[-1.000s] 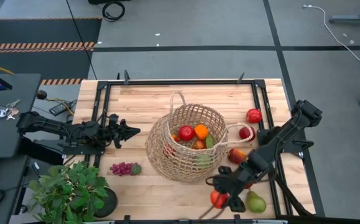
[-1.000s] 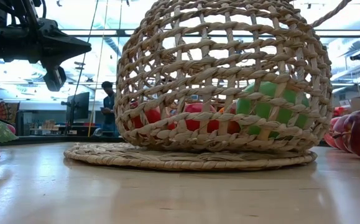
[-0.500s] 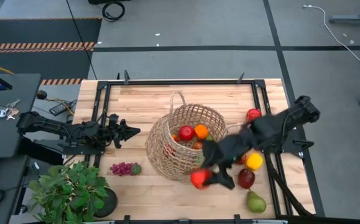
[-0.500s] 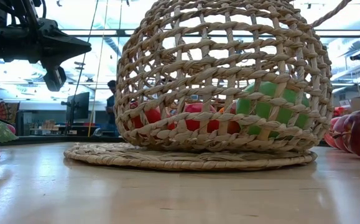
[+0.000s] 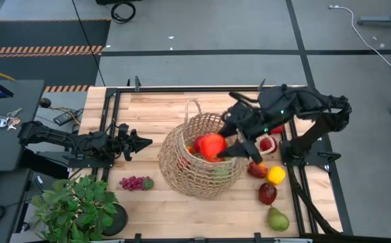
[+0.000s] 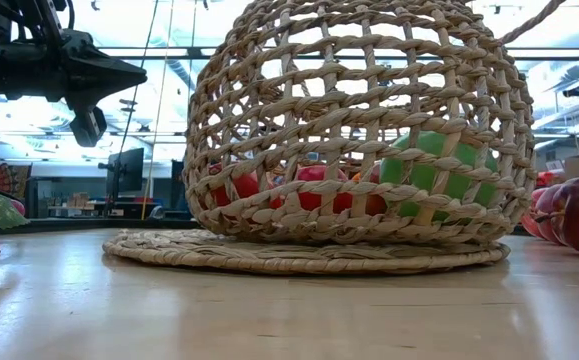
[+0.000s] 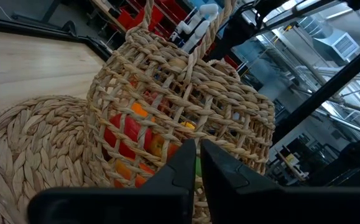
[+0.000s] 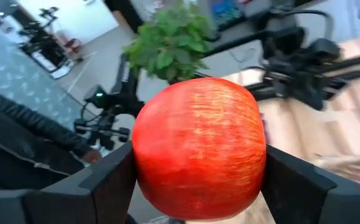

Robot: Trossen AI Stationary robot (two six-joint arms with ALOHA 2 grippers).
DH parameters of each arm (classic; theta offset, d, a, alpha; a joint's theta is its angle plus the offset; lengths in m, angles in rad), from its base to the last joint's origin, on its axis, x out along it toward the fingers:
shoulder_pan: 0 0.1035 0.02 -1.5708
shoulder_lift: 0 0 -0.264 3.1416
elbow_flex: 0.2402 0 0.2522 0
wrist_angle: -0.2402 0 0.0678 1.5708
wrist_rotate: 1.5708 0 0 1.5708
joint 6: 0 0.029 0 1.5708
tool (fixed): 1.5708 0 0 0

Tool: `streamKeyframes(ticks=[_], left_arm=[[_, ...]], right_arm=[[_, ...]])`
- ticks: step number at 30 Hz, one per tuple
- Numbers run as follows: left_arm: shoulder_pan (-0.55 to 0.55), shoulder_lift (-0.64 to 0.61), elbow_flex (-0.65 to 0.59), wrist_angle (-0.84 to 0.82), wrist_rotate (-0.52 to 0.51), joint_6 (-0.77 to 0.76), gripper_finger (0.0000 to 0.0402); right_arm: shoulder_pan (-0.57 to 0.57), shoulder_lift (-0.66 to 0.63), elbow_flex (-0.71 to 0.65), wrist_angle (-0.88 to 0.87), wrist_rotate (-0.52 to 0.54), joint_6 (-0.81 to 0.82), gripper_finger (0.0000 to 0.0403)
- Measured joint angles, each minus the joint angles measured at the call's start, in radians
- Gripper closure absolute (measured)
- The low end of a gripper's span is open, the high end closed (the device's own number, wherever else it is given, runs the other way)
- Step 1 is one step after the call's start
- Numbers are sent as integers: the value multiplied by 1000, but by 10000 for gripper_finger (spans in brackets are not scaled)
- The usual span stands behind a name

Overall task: Build produce basket
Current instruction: Put the red apple into the brown basket

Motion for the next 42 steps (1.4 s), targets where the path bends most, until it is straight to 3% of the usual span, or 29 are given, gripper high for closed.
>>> streamKeyframes(ticks=[10, 17, 25, 30, 36, 42], left_arm=[[0, 0, 0, 0, 0, 0, 372], [0, 0, 0, 0, 0, 0, 369], [0, 0, 0, 0, 0, 0, 371], [0, 0, 0, 0, 0, 0, 372], [0, 0, 0, 0, 0, 0, 366], [0, 0, 0, 0, 0, 0, 373]], right_arm=[[-101, 0, 17, -177, 27, 3, 101], [-128, 0, 17, -208, 70, -53, 101], [-107, 0, 17, -352, 278, -543, 101], [-98, 0, 17, -366, 325, -849, 101], [-97, 41, -10, -397, 380, -1048, 101], [-81, 109, -49, -414, 524, -1243, 101]])
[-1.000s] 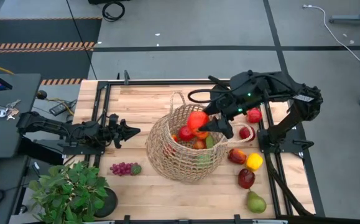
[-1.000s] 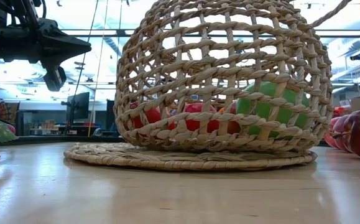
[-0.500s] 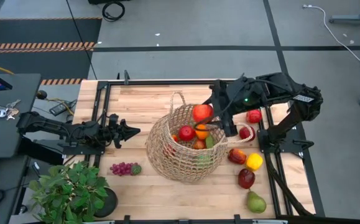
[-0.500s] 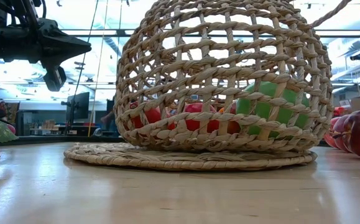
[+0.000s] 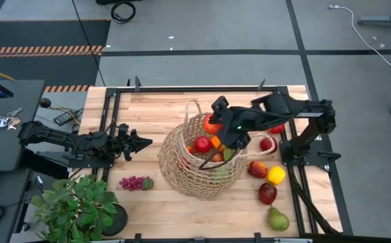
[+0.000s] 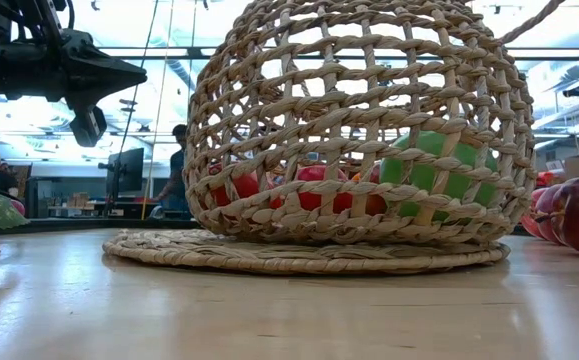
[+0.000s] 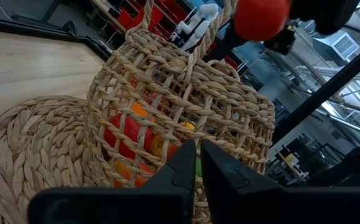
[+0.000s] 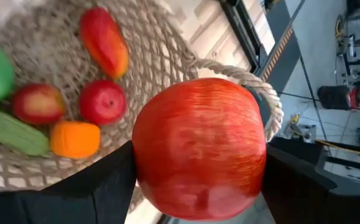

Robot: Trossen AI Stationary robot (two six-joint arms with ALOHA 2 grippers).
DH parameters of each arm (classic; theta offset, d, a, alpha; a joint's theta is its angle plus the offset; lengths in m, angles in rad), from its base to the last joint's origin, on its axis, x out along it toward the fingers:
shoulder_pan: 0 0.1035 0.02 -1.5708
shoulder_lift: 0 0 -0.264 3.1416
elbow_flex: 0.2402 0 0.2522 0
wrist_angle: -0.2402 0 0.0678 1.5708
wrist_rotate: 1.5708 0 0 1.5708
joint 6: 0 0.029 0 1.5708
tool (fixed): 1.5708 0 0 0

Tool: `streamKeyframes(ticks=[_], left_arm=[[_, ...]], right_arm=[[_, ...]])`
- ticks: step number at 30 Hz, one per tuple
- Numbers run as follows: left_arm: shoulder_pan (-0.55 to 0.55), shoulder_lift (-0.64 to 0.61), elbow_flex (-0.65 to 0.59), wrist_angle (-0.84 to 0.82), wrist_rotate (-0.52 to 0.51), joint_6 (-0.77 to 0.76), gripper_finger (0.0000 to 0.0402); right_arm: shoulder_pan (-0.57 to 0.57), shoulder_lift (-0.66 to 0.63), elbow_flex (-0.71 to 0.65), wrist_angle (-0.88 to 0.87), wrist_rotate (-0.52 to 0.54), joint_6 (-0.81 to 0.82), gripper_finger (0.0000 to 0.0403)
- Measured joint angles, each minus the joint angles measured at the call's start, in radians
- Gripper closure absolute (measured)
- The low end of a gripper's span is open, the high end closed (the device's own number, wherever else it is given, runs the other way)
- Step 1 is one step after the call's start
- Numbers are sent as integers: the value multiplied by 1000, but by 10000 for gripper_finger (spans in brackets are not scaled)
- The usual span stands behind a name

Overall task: Build produce basket
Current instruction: Put the red apple into the brown basket

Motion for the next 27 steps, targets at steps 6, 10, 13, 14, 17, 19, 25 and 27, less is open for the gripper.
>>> streamKeyframes(ticks=[6, 10, 13, 14, 17, 19, 25, 27], left_arm=[[0, 0, 0, -1, 0, 0, 369], [0, 0, 0, -1, 0, 0, 365], [0, 0, 0, -1, 0, 0, 369], [0, 0, 0, 0, 0, 0, 370], [0, 0, 0, -1, 0, 0, 374], [0, 0, 0, 0, 0, 0, 373], [0, 0, 0, 0, 0, 0, 366], [0, 0, 0, 0, 0, 0, 367]], right_arm=[[-41, 61, 0, 3, -69, 31, 101], [-111, 123, 0, 0, -232, 106, 101], [-158, 175, 0, -4, -319, 142, 101], [-171, 192, 0, -11, -349, 144, 101], [-196, 231, 0, -45, -457, 146, 101], [-211, 244, 0, -63, -517, 149, 101], [-261, 252, -1, -42, -608, 149, 106], [-274, 251, -15, -24, -643, 149, 106]])
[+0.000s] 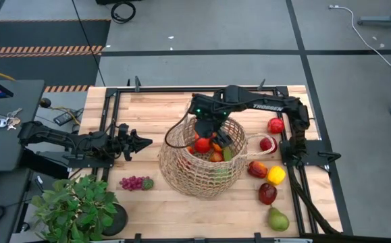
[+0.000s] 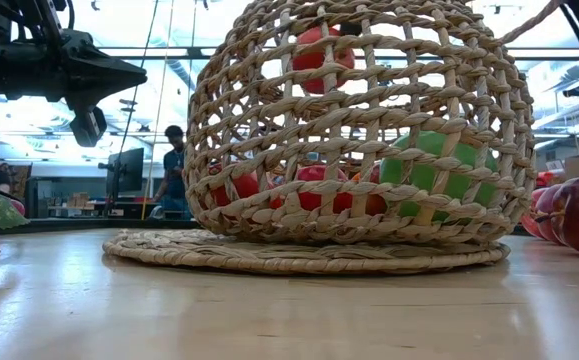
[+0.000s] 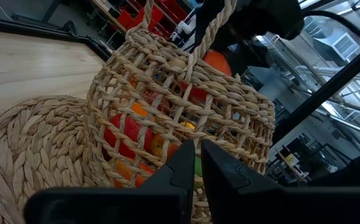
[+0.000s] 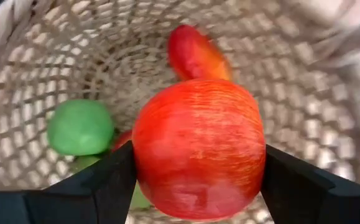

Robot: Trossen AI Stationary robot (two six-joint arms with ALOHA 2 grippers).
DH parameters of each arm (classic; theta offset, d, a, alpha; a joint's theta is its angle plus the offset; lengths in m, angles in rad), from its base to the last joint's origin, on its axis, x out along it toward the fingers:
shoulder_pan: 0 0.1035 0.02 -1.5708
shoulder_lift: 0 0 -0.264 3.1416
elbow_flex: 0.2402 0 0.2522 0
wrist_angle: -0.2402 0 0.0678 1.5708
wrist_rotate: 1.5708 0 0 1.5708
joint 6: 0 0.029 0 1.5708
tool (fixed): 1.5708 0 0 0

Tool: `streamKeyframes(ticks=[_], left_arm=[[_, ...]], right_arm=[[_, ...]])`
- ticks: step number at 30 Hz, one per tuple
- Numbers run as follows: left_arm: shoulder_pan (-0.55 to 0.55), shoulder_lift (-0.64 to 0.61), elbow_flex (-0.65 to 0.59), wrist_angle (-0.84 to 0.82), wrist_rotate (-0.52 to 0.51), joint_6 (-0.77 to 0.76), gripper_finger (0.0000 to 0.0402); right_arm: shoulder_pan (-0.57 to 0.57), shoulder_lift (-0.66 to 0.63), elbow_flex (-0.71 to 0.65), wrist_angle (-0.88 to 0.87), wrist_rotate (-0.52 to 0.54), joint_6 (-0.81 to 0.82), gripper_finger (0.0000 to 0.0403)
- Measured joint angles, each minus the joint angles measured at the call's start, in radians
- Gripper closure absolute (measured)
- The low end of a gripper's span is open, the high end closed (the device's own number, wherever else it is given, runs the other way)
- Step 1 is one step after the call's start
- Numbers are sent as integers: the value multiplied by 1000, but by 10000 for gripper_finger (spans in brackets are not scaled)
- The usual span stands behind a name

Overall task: Build produce basket
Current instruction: Put the red apple into the brown basket

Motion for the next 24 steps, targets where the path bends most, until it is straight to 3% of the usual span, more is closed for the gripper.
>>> streamKeyframes(ticks=[5, 13, 24], left_arm=[[0, 0, 0, 0, 0, 0, 373], [0, 0, 0, 0, 0, 0, 366], [0, 0, 0, 0, 0, 0, 371]], right_arm=[[-14, -2, -101, 23, -81, 9, 106], [-12, -2, -298, 129, -115, 19, 106], [-11, -2, -327, 113, -82, 202, 82]])
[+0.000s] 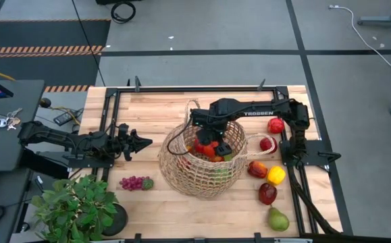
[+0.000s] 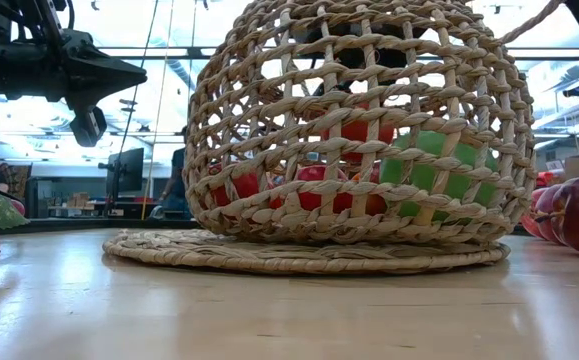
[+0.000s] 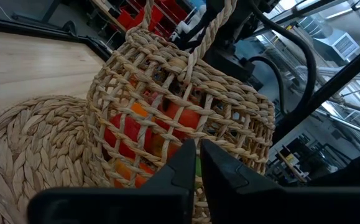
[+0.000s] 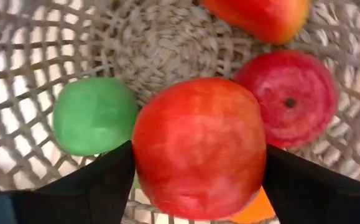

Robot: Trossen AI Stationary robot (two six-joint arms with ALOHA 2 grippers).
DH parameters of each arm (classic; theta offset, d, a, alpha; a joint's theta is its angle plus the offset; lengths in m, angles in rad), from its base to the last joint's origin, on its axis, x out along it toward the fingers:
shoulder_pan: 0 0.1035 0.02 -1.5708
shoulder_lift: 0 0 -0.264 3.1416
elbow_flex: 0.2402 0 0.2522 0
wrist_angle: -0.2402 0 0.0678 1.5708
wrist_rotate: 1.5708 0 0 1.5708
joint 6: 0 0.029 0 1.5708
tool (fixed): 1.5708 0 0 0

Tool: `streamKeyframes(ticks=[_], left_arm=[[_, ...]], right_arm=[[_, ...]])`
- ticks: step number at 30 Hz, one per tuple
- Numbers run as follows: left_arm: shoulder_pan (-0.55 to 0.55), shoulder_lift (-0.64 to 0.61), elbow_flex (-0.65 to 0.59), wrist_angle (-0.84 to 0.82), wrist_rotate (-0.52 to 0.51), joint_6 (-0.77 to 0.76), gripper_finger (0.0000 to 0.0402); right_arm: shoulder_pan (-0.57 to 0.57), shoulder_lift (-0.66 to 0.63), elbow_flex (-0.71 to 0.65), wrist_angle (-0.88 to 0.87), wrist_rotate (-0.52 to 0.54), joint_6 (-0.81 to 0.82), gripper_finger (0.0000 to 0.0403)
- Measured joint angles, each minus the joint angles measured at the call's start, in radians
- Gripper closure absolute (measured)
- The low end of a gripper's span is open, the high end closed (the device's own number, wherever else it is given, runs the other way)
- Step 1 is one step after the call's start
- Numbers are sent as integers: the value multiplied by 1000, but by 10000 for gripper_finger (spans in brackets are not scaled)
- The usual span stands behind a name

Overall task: Build produce basket
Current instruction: Put the red apple into the brown basket, then adjust the brown basket

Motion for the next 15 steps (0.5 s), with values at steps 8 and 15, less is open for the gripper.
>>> streamKeyframes(ticks=[8, 15], left_arm=[[0, 0, 0, 0, 0, 0, 368], [0, 0, 0, 0, 0, 0, 372]], right_arm=[[-3, 0, 39, -26, 32, 59, 8], [4, 0, 204, -140, 106, 85, 27]])
